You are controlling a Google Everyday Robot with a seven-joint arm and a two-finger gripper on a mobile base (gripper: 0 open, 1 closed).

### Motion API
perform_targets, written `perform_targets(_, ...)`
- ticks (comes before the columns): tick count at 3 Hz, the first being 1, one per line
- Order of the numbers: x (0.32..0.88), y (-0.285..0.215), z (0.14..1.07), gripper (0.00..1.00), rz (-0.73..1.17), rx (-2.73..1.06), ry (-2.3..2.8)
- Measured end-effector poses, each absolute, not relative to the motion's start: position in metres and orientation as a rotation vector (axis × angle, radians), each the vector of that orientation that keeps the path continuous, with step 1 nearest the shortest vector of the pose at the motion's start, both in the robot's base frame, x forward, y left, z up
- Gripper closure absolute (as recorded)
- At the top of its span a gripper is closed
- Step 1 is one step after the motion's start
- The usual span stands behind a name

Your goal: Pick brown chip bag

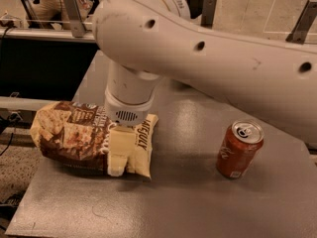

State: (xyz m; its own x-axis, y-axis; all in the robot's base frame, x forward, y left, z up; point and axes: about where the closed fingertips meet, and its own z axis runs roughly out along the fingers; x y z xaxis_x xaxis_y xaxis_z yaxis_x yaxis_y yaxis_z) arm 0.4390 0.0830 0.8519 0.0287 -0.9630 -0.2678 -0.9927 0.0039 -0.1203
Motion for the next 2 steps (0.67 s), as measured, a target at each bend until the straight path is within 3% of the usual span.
perform_targets(2,0.4382,0.0879,0.8509,0.4,0.159,-2.044,2.013)
